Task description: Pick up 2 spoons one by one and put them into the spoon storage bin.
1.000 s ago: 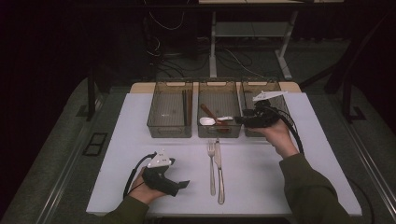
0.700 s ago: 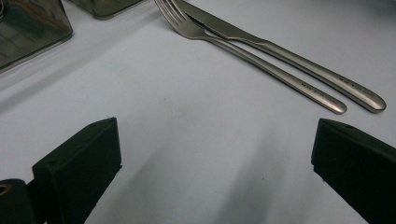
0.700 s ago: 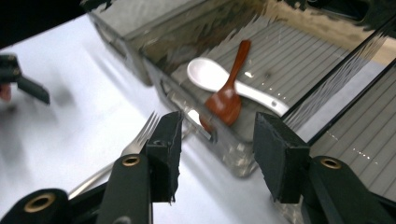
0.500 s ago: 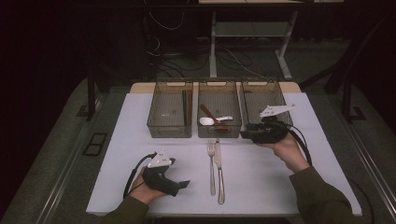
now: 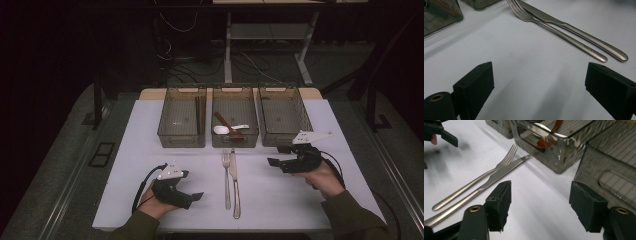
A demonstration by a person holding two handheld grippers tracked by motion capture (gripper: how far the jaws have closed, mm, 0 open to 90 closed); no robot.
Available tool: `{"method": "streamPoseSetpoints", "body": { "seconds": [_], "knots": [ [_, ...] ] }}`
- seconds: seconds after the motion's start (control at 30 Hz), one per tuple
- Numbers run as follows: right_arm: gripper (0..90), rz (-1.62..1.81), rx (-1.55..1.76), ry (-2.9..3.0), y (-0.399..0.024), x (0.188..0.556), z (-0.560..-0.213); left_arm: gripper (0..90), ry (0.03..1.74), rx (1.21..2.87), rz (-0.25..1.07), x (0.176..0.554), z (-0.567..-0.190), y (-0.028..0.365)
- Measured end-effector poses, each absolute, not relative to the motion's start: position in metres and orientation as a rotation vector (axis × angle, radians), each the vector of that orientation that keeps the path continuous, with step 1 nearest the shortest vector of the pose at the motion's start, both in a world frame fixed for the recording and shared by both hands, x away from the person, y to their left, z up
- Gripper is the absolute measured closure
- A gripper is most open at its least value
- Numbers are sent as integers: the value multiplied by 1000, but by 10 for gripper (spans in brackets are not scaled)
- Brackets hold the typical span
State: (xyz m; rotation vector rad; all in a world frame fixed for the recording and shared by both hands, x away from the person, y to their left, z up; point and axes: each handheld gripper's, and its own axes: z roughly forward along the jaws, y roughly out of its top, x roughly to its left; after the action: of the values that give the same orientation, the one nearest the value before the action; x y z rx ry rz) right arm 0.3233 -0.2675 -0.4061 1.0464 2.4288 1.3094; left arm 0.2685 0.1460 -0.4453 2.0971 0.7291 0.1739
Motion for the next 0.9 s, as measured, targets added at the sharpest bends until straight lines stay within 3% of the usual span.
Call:
{"method": "streamPoseSetpoints", "body": {
  "seconds": [0.5, 0.8, 0.9],
  "knots": [
    [286, 1308, 1040, 2382, -286, 295, -419, 187, 702, 2092, 161, 265, -440, 134],
    [274, 1316, 1058, 2349, -300, 282, -426, 379, 674, 2072, 118, 265, -436, 118],
    [269, 1310, 1063, 2349, -303, 280, -429, 481, 660, 2078, 105, 265, -435, 112]
  ]
}}
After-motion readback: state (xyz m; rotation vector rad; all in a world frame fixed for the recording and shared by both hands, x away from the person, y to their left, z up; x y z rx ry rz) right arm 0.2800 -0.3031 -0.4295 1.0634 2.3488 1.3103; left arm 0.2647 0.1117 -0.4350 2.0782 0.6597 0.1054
